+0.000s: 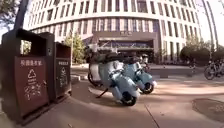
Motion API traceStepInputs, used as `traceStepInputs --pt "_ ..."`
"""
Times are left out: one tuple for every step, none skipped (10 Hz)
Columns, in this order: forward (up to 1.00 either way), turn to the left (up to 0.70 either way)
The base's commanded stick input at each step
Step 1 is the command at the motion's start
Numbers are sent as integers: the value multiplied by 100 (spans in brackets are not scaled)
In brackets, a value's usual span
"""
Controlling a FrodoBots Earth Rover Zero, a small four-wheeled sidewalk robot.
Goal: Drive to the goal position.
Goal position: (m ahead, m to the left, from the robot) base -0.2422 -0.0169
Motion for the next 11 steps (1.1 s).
traceStepInputs --pt "-45 0" --pt "-45 0" --pt "-45 0" --pt "-45 0" --pt "-45 0" --pt "-45 0" --pt "-45 0" --pt "0 0" --pt "0 0" --pt "0 0" --pt "0 0"
